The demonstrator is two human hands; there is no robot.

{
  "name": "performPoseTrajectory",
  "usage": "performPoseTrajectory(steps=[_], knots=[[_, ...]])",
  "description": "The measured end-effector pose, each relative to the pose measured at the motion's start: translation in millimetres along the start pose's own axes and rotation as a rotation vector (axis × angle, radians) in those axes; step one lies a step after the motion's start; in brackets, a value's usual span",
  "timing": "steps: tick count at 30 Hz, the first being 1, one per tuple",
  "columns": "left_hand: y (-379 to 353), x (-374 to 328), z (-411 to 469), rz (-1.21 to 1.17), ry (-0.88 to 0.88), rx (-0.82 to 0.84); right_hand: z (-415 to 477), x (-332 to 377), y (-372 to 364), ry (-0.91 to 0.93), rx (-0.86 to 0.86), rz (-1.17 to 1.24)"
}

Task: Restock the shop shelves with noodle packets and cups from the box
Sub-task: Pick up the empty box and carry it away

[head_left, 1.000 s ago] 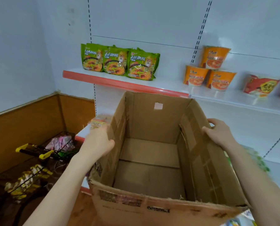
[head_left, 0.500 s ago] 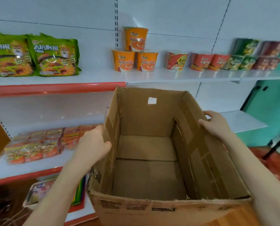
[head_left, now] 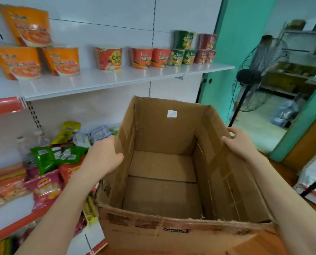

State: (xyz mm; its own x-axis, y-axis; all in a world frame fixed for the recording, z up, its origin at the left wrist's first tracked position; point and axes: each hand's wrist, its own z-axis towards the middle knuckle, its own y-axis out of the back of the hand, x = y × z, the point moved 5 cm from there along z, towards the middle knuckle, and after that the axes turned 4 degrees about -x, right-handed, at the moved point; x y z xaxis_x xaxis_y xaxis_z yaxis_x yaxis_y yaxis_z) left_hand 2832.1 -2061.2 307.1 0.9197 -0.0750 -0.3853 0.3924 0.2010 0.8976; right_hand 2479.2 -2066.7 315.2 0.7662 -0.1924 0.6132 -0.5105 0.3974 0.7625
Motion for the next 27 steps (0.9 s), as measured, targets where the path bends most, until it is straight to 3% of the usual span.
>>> performPoseTrajectory(steps=[19,27], knots=[[-199,-323,157,-0.175,-0.449,0.21,113,-270,159,-0.4,-0.34,-0.08],[-287,-486,209,-0.222,-0.741,0.327,129,-368,220,-0.626,-0.556,-0.125]])
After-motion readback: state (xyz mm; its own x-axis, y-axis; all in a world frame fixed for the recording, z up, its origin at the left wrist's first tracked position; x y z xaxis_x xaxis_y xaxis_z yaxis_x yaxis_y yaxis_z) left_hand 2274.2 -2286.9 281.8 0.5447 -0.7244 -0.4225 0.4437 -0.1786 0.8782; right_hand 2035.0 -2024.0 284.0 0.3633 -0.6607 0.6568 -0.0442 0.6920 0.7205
